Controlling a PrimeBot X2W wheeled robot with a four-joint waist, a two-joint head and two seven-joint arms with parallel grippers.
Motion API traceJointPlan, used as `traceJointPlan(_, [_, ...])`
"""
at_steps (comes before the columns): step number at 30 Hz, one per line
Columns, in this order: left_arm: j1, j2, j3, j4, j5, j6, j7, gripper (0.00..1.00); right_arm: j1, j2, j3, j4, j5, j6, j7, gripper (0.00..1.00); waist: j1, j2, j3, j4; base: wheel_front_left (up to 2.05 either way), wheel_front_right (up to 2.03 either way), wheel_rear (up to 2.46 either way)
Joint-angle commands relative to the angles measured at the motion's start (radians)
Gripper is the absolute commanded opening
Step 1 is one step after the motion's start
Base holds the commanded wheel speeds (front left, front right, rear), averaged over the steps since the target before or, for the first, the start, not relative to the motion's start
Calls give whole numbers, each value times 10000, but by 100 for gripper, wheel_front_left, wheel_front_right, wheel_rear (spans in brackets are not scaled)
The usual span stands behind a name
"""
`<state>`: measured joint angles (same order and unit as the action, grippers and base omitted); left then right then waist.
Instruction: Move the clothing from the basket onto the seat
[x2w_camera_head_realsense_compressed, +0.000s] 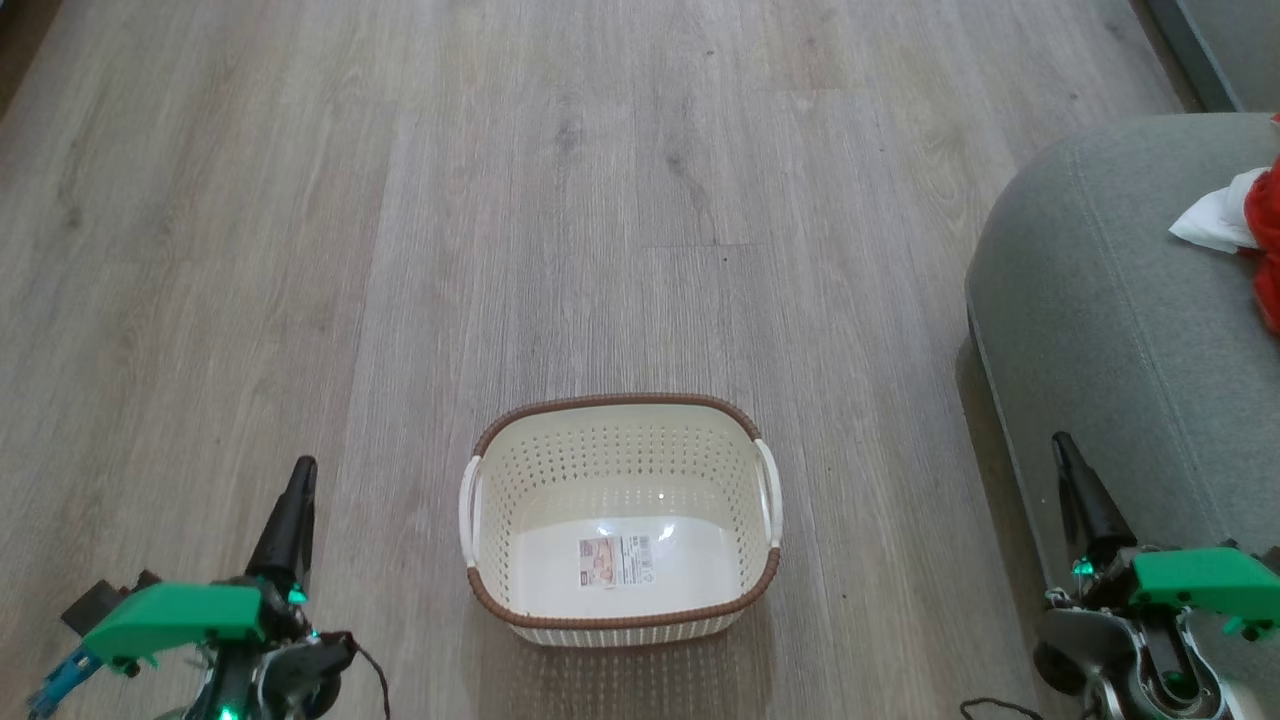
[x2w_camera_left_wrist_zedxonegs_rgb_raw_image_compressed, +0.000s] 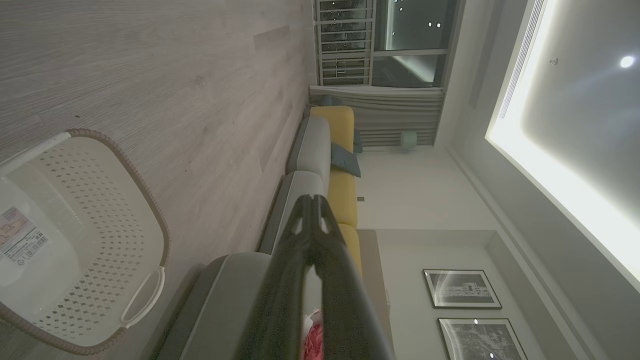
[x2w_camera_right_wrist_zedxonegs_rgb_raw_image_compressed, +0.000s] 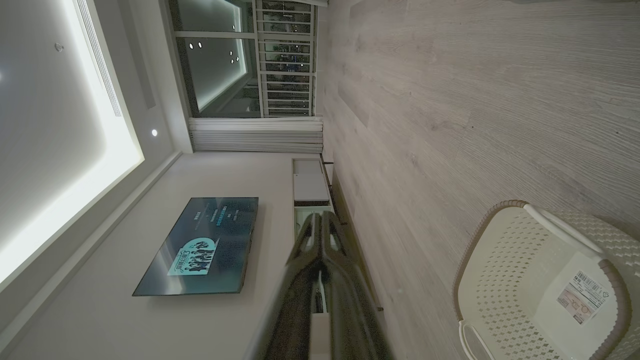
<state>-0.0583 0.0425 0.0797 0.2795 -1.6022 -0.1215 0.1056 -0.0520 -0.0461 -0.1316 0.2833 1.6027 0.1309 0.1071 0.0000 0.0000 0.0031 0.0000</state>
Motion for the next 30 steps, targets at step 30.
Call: traceJointPlan(30, [-497,77,341,-343,-65,-92,76,0,-559,-41,179,-385,59,-2,61,0,0,0,0,0,0,0,0])
